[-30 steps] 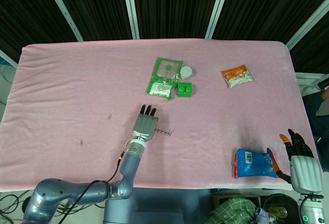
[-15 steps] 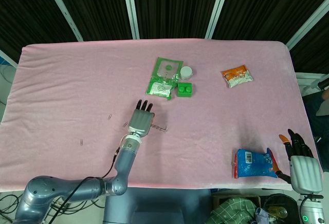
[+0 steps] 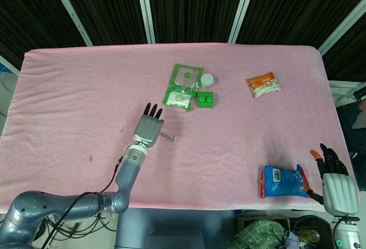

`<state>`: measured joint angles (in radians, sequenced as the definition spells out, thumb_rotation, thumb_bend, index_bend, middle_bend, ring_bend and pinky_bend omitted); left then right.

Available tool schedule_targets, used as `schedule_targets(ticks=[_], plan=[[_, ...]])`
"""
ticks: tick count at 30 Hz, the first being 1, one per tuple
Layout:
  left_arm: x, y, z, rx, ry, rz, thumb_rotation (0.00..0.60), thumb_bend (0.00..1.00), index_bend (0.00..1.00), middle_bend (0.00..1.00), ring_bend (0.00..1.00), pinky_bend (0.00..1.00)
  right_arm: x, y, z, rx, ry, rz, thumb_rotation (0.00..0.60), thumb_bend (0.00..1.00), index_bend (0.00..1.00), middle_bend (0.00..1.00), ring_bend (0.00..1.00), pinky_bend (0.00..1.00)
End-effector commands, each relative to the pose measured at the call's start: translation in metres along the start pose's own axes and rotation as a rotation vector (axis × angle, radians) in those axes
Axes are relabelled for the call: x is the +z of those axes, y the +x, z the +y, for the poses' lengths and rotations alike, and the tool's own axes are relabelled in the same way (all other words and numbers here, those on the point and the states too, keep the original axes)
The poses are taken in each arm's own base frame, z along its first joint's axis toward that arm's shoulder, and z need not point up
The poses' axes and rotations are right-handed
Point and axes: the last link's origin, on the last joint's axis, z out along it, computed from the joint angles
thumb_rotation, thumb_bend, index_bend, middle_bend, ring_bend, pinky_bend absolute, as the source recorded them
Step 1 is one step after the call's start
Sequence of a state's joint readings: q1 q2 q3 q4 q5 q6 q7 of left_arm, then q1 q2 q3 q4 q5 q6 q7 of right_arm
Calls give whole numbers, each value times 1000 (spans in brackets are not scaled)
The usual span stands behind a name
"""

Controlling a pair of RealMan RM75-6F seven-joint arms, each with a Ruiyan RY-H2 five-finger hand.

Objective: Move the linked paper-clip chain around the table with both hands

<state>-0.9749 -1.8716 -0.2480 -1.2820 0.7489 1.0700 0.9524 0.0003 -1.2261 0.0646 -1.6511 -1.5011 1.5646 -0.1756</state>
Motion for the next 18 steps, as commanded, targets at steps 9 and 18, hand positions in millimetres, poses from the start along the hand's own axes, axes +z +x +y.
schedule_targets(ticks=[9,18], plan=[[-5,2,-28,116,-6,0,600,420,599,142,0,0,0,0,0,-3,0,-1,600,161,165,0,7,193],[-16,3,-50,234,-18,7,600,420,602,143,0,0,0,0,-1,-8,1,1,600,161,166,0,6,193]])
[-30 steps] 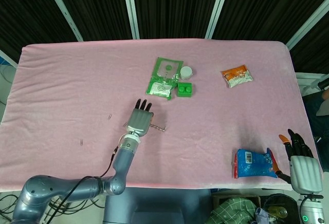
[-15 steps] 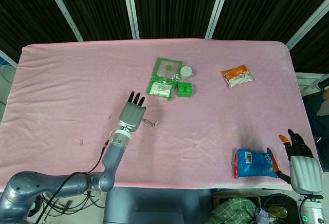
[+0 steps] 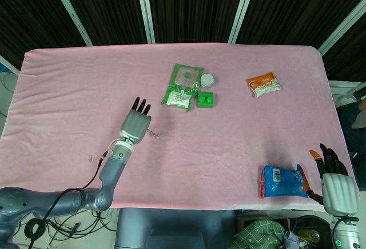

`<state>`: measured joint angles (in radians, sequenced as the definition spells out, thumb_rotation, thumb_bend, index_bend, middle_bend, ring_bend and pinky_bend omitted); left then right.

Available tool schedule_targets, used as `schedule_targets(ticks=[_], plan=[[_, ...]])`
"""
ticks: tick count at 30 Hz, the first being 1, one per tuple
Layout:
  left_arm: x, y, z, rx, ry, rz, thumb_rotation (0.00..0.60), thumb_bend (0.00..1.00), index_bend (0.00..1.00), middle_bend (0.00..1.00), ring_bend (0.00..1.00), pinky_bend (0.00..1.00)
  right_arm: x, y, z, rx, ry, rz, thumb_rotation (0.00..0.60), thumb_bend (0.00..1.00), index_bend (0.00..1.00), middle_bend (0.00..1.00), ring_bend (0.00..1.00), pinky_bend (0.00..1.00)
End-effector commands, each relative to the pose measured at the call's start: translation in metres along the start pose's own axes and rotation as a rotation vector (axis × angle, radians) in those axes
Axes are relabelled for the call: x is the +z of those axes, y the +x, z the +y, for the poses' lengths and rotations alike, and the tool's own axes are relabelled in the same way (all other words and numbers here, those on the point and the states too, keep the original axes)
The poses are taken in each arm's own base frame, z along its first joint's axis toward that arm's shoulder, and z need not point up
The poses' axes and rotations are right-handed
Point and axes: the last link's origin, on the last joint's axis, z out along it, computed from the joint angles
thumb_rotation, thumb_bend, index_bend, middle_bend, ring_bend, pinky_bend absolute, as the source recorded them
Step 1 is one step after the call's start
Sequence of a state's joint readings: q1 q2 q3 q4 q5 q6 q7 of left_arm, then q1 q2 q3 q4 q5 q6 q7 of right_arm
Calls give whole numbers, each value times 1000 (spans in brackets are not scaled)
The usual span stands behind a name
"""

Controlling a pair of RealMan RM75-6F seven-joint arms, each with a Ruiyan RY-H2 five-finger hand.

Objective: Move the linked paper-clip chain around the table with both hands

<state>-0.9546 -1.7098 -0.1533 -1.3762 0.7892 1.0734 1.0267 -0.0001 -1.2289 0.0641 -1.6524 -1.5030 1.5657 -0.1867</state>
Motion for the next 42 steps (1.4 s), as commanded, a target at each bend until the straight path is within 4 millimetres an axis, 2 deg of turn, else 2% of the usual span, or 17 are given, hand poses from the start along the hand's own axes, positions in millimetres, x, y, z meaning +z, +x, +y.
schedule_targets(ticks=[1,8,20,30,35,39,42], plan=[[-5,-3,-7,41,-6,-1,600,420,602,143,0,0,0,0,0,-1,-1,1,600,161,166,0,7,193],[-15,-12,-24,71,3,-12,600,420,603,143,0,0,0,1,1,-1,-3,5,600,161,166,0,7,193],[-16,-24,-34,103,3,-39,600,420,601,143,0,0,0,2,2,0,-7,8,600,161,169,0,7,193],[-18,-26,-42,123,20,-42,600,420,601,144,0,0,0,3,1,3,-6,11,600,161,170,0,7,193],[-17,-21,-46,125,29,-25,600,420,602,144,0,0,0,3,1,2,-4,11,600,161,170,0,7,193],[-17,-17,-57,144,55,-18,600,420,602,144,0,0,0,4,2,4,-9,15,600,161,171,0,7,193],[-18,-20,-74,172,92,-28,600,420,603,145,0,0,0,4,2,3,-9,14,600,161,171,0,7,193]])
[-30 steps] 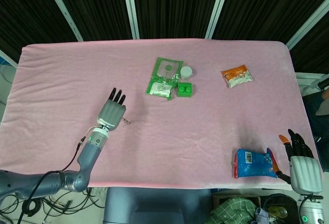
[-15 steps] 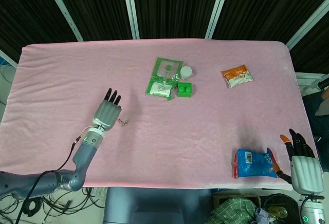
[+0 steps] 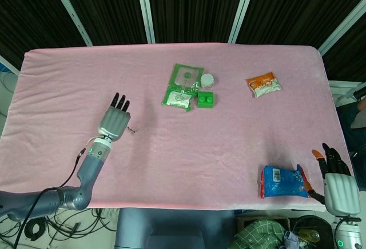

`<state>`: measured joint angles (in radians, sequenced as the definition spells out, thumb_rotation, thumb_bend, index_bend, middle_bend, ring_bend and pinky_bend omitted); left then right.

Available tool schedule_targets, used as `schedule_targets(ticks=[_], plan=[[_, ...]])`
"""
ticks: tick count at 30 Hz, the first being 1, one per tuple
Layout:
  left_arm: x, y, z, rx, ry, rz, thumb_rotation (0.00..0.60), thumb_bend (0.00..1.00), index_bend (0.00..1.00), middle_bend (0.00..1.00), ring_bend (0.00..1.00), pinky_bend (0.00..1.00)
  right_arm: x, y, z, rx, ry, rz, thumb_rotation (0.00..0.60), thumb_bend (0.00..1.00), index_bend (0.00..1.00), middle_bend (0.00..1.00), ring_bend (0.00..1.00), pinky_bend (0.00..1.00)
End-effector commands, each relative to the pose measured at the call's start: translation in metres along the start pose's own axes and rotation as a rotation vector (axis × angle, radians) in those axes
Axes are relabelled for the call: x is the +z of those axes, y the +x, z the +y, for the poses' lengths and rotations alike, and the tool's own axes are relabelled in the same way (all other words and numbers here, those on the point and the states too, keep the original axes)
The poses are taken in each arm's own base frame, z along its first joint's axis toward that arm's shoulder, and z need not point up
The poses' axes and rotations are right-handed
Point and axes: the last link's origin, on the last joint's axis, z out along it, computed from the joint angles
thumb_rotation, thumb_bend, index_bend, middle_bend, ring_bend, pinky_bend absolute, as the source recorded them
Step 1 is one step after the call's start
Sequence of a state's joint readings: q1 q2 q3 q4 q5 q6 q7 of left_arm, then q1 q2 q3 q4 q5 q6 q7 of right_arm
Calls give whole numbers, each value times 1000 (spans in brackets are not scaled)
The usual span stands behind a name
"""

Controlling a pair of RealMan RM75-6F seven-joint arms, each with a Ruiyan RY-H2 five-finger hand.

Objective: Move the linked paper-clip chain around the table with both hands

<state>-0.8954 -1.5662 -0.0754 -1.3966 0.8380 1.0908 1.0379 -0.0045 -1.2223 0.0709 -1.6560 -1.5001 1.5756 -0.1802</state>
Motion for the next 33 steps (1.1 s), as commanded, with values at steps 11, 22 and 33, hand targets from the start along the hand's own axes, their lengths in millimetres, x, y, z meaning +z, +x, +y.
schedule_targets(ticks=[11,22,33], plan=[[0,-27,-36,20,68,-64,600,420,602,145,0,0,0,-1,-1,-6,2,-3,600,161,173,0,7,193],[3,-36,-23,16,35,-63,600,420,599,145,0,0,0,-1,-1,-3,-1,-4,600,160,174,0,7,193],[3,-28,-22,-2,41,-41,600,420,600,146,0,0,0,0,-1,-1,3,3,600,160,177,0,7,193]])
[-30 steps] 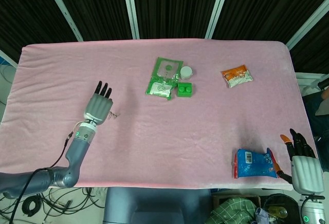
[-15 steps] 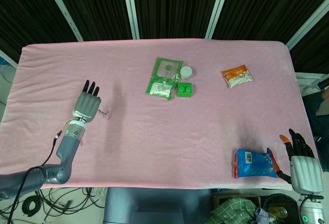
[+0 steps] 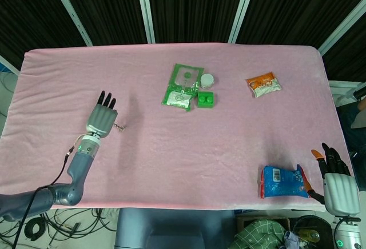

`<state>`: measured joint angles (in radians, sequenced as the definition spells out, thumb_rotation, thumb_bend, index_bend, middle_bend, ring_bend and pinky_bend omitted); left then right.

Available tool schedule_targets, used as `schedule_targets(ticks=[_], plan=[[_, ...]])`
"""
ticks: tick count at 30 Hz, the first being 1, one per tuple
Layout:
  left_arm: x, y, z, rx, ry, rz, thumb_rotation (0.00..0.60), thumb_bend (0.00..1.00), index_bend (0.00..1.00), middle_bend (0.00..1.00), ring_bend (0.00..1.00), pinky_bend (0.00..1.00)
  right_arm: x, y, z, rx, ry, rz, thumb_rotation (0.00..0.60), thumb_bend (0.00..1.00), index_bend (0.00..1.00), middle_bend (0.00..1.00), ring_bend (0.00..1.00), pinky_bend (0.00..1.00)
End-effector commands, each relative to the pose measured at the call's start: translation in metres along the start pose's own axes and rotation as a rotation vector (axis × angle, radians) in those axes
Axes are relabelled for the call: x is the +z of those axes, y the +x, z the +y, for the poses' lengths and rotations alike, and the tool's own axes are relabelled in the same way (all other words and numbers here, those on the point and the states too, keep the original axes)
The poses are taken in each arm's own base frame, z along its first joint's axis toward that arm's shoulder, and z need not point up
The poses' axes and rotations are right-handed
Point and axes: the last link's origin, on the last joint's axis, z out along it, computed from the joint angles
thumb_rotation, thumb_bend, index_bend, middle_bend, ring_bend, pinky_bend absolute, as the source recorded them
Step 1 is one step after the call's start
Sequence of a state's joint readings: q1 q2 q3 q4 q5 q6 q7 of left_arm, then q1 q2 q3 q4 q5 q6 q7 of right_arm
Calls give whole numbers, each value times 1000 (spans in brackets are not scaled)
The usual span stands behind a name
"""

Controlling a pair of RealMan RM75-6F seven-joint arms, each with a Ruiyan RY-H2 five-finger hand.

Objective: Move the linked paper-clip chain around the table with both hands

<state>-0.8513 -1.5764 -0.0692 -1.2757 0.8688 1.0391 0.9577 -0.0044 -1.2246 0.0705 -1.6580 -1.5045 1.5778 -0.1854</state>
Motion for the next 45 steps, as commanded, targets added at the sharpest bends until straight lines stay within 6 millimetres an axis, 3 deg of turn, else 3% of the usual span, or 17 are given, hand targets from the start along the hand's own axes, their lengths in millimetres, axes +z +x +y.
schedule_targets(ticks=[1,9,14,22,27,35,45], plan=[[-1,1,-1,0,-1,0,600,420,600,146,0,0,0,0,0,0,-1,2,600,161,177,0,7,193],[-25,6,-24,10,9,19,600,420,603,146,0,0,0,2,1,2,-4,7,600,160,177,0,7,193],[-55,-7,-56,42,31,-14,600,421,604,146,0,0,0,2,0,2,-3,4,600,161,177,0,7,193],[-96,-32,-80,26,22,-70,600,420,604,146,0,0,-1,1,-2,-3,2,1,600,161,178,0,7,193],[-113,-45,-78,15,-15,-87,600,420,604,146,0,0,-1,0,-2,-6,-1,0,600,161,178,0,7,193],[-112,-57,-63,4,-80,-104,600,420,604,146,0,0,-1,4,1,-4,-8,12,600,160,179,0,7,193],[-110,-62,-60,25,-95,-127,600,420,603,146,0,0,-1,4,1,-2,-7,5,600,161,182,0,7,193]])
